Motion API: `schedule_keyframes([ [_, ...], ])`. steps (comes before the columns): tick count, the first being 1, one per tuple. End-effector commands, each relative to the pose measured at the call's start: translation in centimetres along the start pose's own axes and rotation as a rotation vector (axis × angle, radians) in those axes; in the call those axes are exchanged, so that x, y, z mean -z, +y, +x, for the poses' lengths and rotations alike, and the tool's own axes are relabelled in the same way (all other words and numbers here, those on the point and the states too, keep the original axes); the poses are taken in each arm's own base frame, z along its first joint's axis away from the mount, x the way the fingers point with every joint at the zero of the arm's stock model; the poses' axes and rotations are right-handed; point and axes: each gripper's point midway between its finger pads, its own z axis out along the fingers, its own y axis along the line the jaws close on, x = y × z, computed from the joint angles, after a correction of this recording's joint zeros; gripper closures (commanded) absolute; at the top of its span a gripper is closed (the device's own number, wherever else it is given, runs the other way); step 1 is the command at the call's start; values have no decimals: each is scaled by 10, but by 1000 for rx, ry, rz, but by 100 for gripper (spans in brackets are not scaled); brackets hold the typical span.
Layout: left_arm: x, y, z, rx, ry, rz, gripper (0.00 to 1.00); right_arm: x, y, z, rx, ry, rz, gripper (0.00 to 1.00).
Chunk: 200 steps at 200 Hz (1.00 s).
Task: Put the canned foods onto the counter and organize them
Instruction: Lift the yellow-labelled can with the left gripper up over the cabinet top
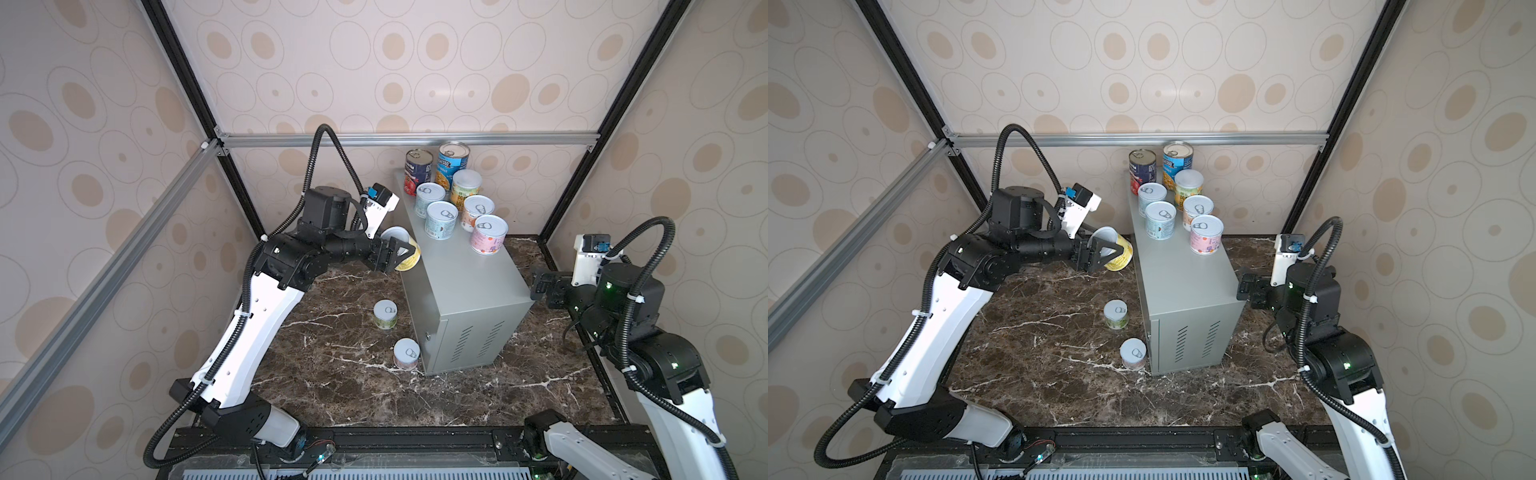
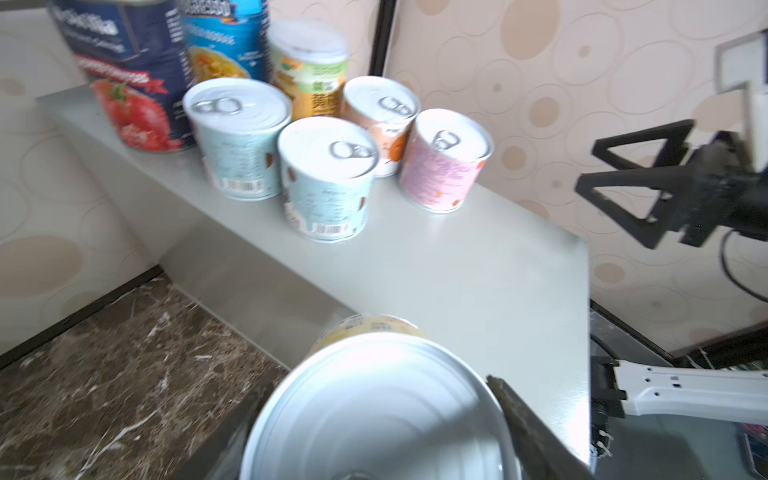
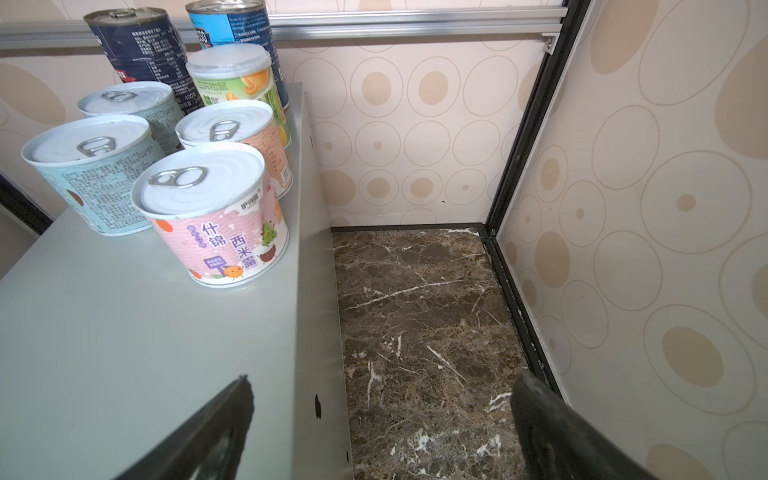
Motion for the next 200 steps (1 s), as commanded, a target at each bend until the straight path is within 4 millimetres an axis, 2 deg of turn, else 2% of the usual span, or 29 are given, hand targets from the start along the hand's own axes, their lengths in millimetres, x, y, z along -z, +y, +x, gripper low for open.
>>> schedule_keyframes([
  [1,-4,-20,-13,-46,-17,59,64,6,0,-7,-14,-15,-13,0],
  [34,-23,-39,-20,-62,-13,91,64,7,2,-5,-14,-10,-28,0],
  [58,-42,-50,-19,-74,16,111,64,8,2,-4,-11,-9,-31,0],
  [107,-75,-53,-14,-96,69,73,62,11,3,-4,-3,-12,-37,0],
  [159,-98,-51,0,-102,119,58,38,11,3,-3,6,-10,-40,0],
  [200,-112,-53,7,-102,139,67,26,12,3,-3,8,-13,-43,0],
])
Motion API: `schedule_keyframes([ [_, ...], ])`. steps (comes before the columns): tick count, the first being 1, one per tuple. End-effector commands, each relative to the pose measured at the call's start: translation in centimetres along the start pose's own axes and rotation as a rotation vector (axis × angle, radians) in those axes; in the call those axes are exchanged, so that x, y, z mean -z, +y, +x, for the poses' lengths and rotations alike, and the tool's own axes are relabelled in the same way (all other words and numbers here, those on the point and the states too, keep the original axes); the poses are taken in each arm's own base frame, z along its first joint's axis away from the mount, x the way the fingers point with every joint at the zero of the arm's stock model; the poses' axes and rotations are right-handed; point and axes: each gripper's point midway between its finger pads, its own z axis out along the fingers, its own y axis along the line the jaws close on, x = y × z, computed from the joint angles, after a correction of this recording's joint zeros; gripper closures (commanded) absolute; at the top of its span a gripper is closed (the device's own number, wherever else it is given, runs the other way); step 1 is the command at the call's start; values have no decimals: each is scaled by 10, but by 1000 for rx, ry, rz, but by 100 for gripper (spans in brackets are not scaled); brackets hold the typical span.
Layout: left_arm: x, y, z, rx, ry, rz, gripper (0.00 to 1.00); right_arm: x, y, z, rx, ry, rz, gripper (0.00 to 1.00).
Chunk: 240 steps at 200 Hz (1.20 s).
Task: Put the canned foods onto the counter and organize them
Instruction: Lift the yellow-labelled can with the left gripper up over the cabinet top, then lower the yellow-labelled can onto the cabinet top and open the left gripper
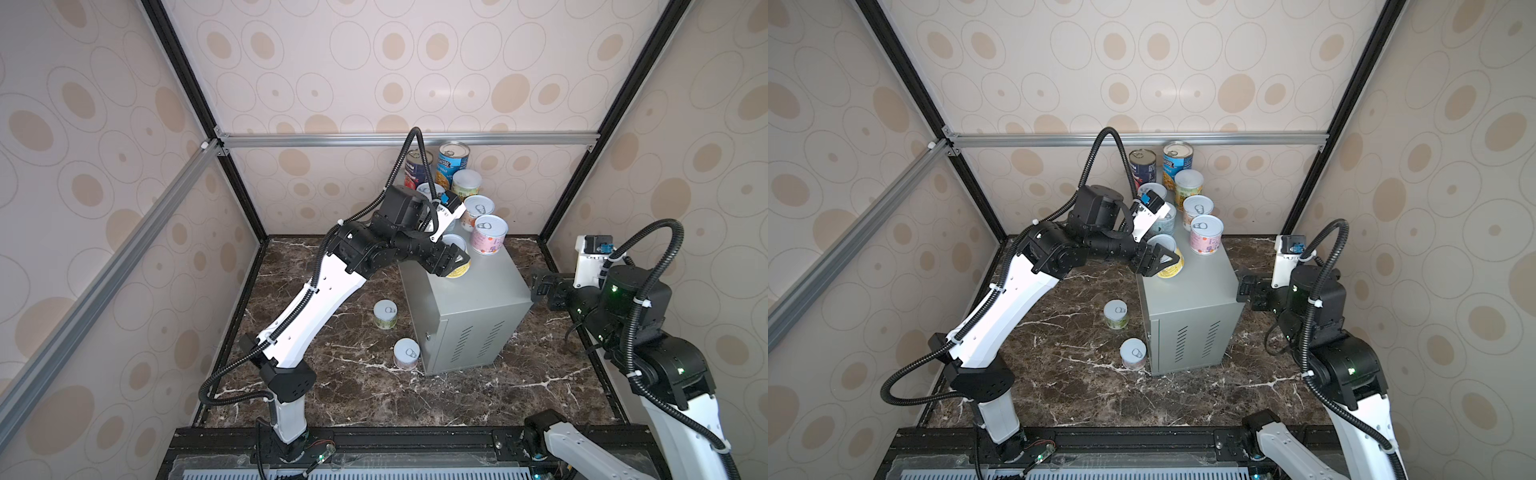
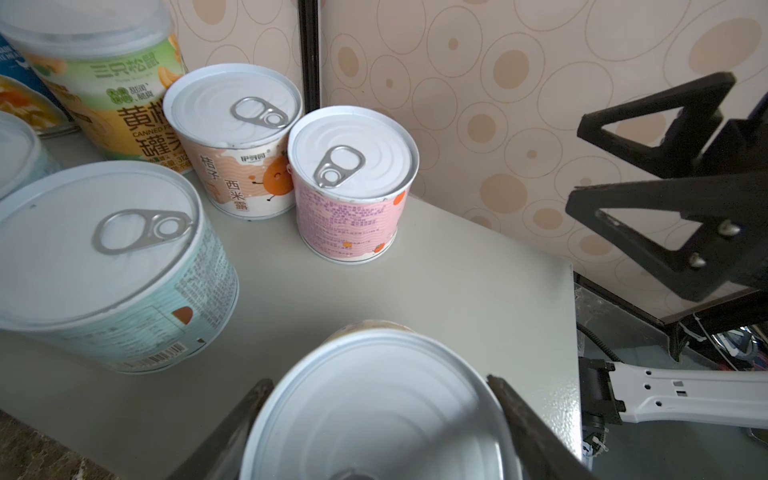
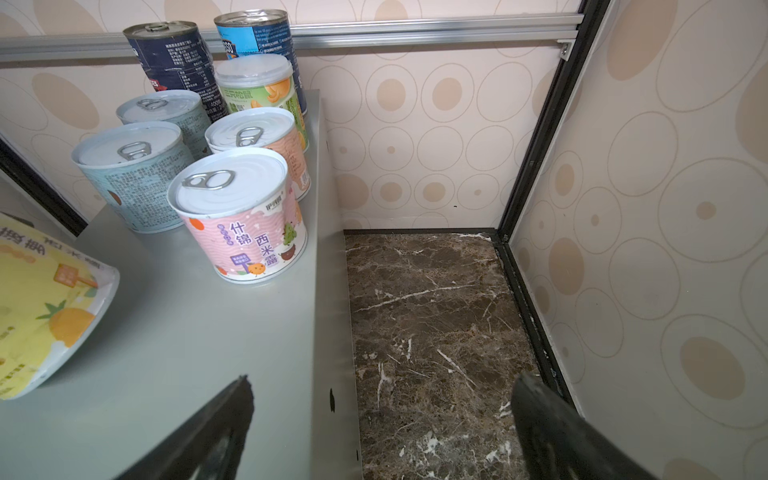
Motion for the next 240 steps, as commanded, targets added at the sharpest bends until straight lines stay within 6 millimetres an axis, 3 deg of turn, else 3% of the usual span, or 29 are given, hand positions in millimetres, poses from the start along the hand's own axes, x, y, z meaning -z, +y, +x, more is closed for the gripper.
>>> schedule_keyframes([
  [1,-13,-1,9,-22,42,-1,26,6,-2,-1,7,-5,-1,0],
  [29,-21,-2,12,-24,53,4,19,6,-1,-1,10,-4,-5,0],
  [92,-28,-5,12,-20,47,27,17,3,0,0,10,3,-10,0],
  [136,-1,-9,3,-42,-37,7,9,0,1,3,11,6,-12,0],
  [174,25,-15,15,-62,-111,1,2,-10,1,7,9,29,5,0],
  [240,64,-11,39,-57,-146,-71,2,-38,-34,15,-71,124,146,0],
])
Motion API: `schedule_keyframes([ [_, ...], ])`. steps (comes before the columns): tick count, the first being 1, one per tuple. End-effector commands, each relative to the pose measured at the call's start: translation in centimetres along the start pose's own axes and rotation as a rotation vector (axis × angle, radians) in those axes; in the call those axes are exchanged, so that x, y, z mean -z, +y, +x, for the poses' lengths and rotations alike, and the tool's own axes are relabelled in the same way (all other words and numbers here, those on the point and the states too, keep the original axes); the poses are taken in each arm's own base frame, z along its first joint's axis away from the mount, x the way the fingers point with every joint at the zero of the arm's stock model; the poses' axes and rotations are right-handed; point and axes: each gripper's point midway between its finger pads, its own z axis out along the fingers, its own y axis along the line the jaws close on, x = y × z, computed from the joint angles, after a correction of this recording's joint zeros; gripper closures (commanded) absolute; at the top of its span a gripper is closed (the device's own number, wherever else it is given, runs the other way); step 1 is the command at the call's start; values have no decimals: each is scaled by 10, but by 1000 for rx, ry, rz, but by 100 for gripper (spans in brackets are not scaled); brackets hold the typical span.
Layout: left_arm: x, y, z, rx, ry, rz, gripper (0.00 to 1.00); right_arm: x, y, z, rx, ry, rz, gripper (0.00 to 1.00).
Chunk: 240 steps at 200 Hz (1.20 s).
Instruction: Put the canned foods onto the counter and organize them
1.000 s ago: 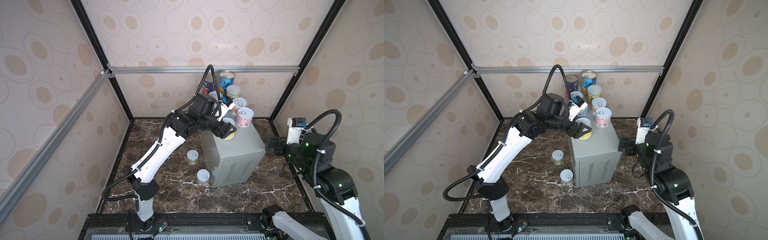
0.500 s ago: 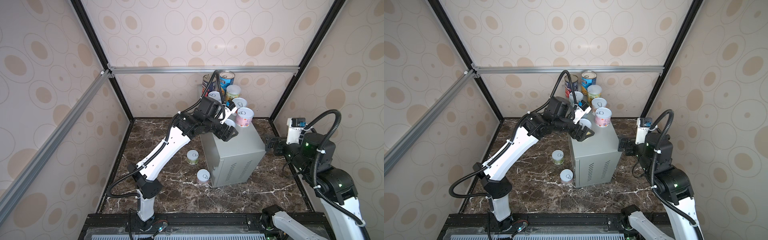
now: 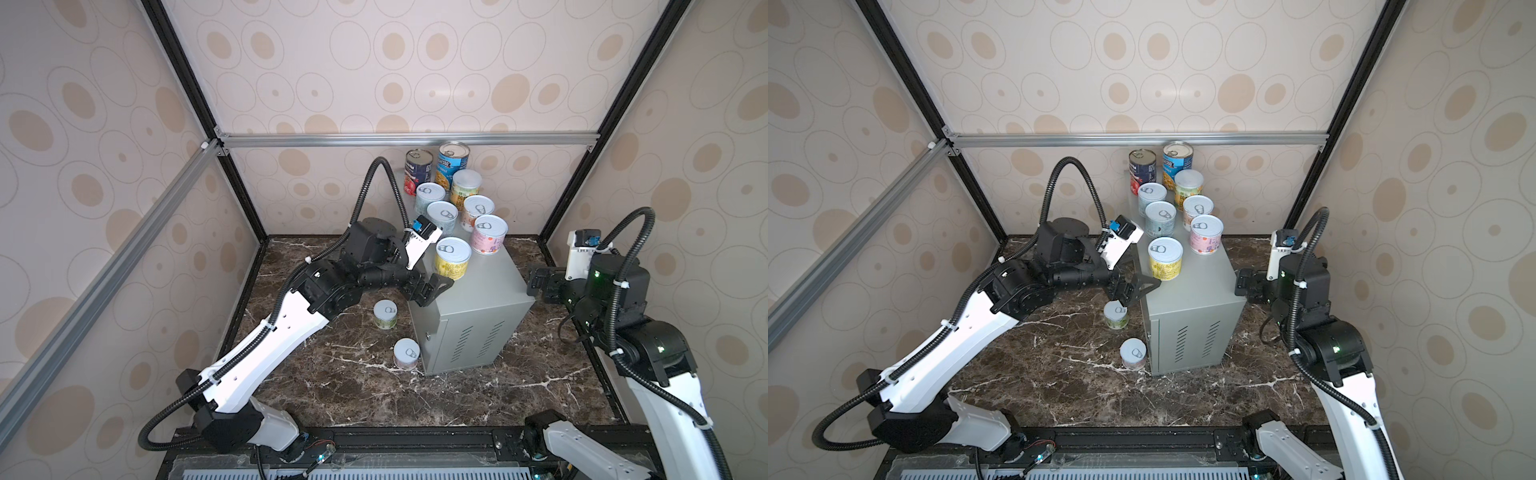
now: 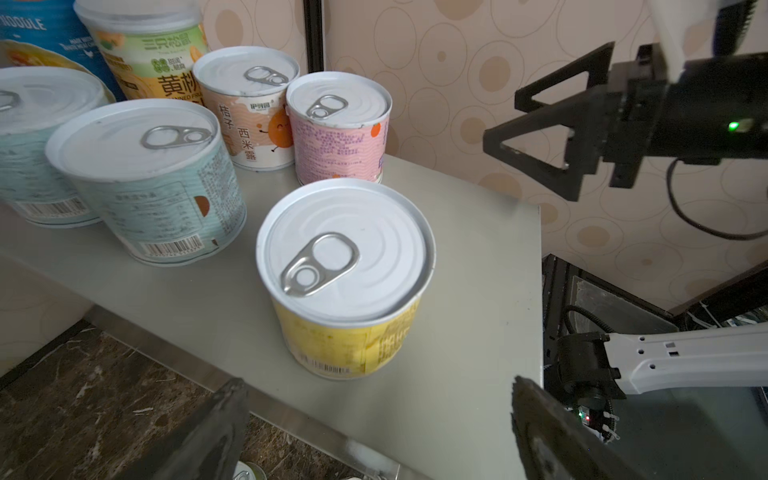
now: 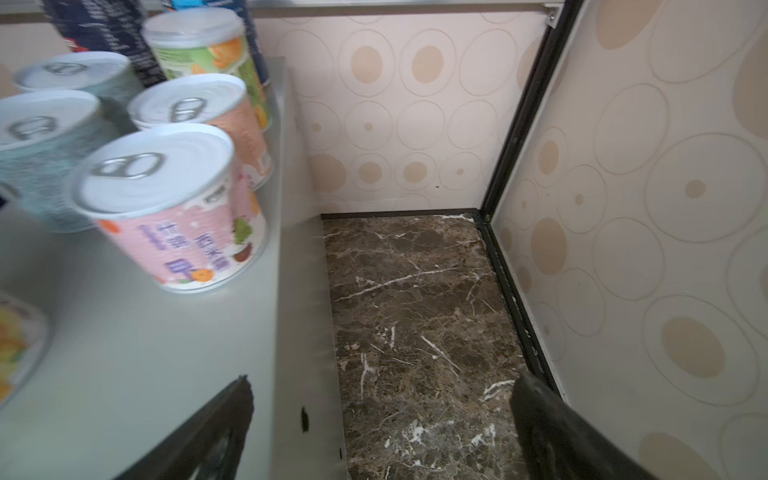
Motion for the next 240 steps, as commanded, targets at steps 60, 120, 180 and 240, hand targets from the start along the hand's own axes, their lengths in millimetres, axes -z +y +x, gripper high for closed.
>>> schedule_keyframes([
  [60,27,13,10,2,-42,-79,2,-35,-12,27,-87,129,-20,0],
  [120,33,23,16,11,-46,-95,2,-38,-7,54,-94,176,-52,0],
  [180,29,32,29,40,-31,-111,2,-34,18,68,-115,205,-198,0],
  [240,25,89,56,179,-14,-291,2,-23,43,77,-155,231,-350,0],
])
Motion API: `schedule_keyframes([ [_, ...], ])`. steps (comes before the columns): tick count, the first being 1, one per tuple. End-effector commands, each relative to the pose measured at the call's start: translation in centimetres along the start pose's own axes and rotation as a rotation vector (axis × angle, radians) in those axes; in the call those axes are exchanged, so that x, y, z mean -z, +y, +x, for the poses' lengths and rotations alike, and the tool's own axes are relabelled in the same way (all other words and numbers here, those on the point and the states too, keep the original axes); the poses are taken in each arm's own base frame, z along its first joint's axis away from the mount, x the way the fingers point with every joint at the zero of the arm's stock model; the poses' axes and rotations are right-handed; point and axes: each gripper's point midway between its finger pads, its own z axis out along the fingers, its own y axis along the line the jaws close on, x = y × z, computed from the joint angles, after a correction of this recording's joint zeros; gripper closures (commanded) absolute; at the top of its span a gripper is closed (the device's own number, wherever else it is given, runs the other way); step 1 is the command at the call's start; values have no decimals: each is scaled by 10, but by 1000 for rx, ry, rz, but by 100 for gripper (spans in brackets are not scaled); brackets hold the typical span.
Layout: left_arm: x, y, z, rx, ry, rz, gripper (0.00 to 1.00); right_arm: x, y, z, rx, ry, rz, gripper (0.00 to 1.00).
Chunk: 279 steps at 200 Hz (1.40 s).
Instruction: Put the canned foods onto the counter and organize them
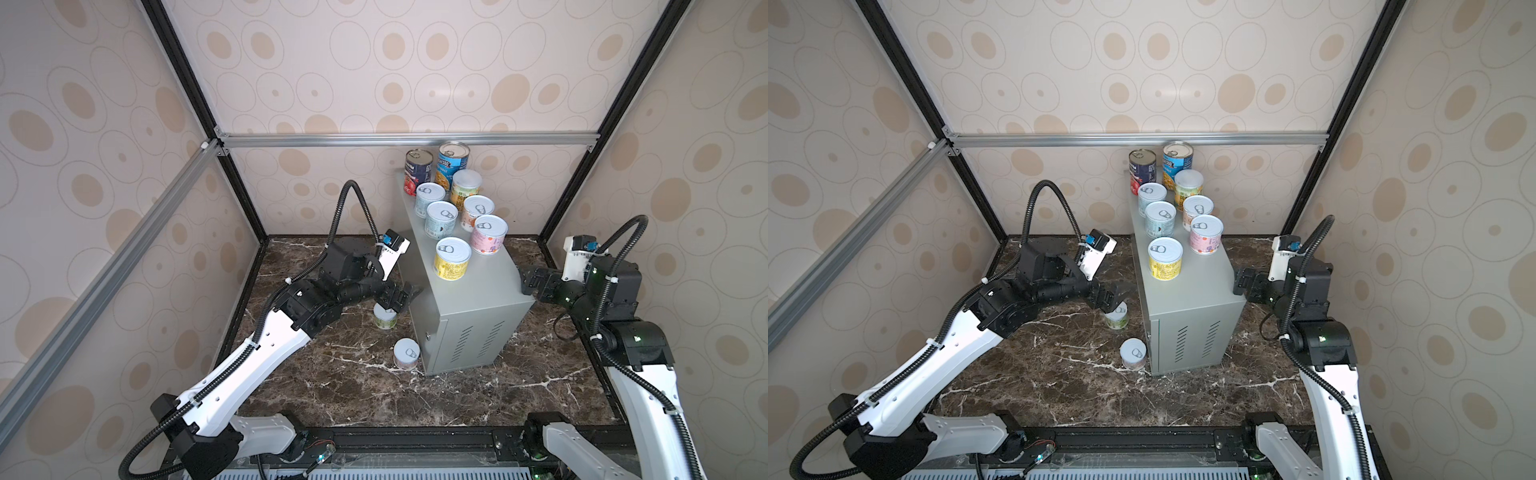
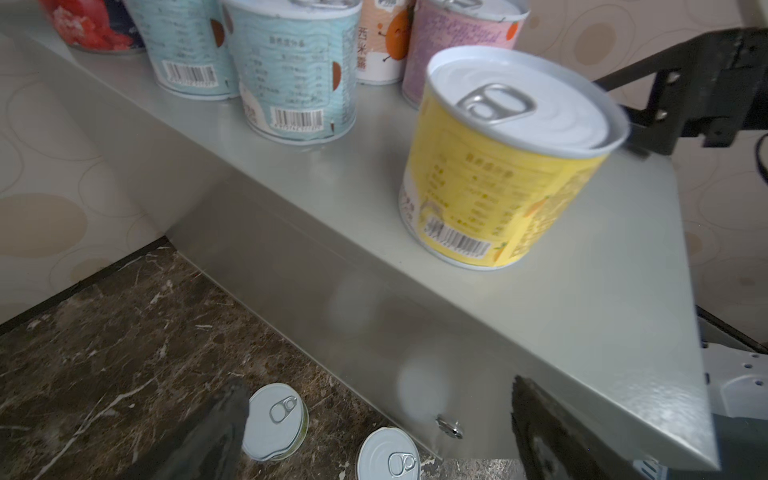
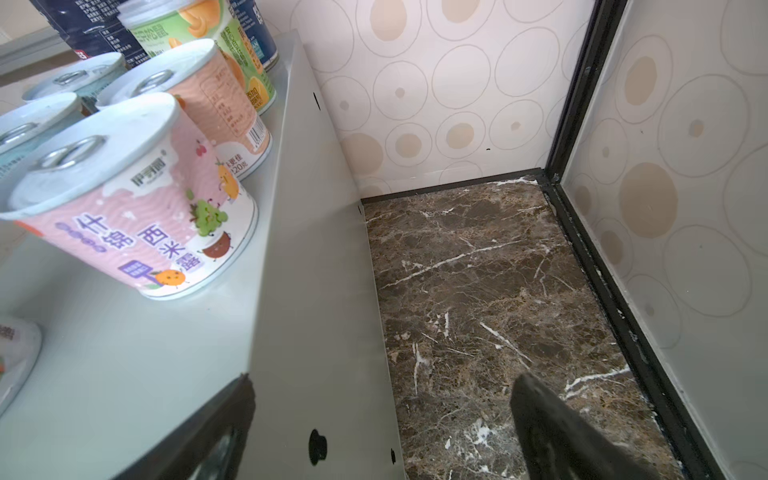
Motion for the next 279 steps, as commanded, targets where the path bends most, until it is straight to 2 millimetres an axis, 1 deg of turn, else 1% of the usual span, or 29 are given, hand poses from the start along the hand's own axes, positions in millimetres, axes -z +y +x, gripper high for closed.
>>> schedule_keyframes([
  [1,5,28,-6,80,-49,-93,2,-3,19,51,-20,191,-126,0],
  [15,1,43,-1,121,-43,-129,2,0,25,54,-35,195,-165,0],
  [25,-2,49,1,139,-43,-141,2,2,29,55,-44,195,-186,0],
  [51,-9,57,6,161,-38,-145,2,7,36,61,-64,207,-227,0],
  [91,-27,58,11,175,-23,-114,2,13,49,68,-73,218,-272,0],
  [135,-30,52,1,170,-42,-74,2,16,62,75,-50,231,-302,0],
  [146,-29,48,-4,164,-51,-56,2,17,67,76,-40,235,-313,0],
  [166,-23,48,-10,154,-62,-64,2,20,76,77,-16,236,-333,0],
  [172,-20,49,-13,148,-67,-70,2,20,76,76,-15,233,-325,0],
  [177,-18,49,-14,143,-66,-73,2,22,83,79,2,240,-348,0],
  [226,4,48,-29,112,-91,-91,2,26,106,85,58,250,-396,0],
  [249,13,47,-32,91,-86,-97,2,28,115,88,80,257,-415,0],
  [279,23,40,-35,63,-85,-70,2,32,126,90,102,257,-442,0],
])
